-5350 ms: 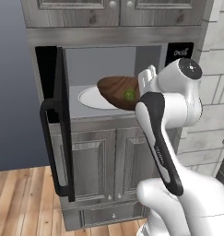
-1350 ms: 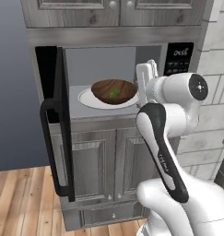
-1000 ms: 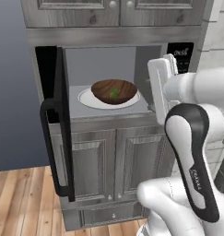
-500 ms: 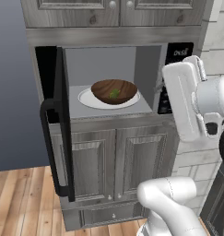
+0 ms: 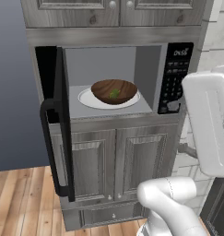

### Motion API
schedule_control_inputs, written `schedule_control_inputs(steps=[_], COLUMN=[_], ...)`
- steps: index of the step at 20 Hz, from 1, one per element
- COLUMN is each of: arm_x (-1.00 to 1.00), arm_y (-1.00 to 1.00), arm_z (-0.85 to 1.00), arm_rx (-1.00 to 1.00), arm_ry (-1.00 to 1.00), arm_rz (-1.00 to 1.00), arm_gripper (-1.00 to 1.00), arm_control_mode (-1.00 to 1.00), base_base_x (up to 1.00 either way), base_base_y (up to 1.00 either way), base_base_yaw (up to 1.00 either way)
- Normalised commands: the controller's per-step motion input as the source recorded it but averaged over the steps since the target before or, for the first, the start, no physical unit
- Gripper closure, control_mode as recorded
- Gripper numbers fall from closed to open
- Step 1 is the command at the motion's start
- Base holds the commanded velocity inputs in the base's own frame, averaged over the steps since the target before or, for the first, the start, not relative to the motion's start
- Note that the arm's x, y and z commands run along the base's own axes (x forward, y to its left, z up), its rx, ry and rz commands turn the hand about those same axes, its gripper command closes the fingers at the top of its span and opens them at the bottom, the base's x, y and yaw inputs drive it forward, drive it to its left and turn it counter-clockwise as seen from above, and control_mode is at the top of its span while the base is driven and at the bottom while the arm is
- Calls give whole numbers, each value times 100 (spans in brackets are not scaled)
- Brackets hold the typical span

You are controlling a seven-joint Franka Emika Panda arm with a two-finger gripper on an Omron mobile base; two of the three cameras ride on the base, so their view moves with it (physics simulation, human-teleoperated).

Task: Pick the cucumber from the sink and place it in the bowl. Then pick the bowl and place it in the microwave. Then close the microwave door and press the start button.

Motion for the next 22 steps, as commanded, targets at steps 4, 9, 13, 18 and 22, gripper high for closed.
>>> schedule_control_inputs(steps=[4, 9, 13, 18, 22], arm_x=[-91, -2, 1, 8, 51], arm_y=[48, 99, 86, 75, 67], arm_z=[0, -46, -38, -46, -56], arm_rx=[0, -8, -2, -3, -7], arm_ry=[0, 7, 2, 2, 0], arm_rz=[0, 0, 0, -1, -8], arm_gripper=[-100, -100, -100, -100, -100], arm_control_mode=[-100, -100, -100, -100, -100], base_base_x=[0, 0, 0, 0, 0], base_base_y=[0, 0, 0, 0, 0], base_base_yaw=[0, 0, 0, 0, 0])
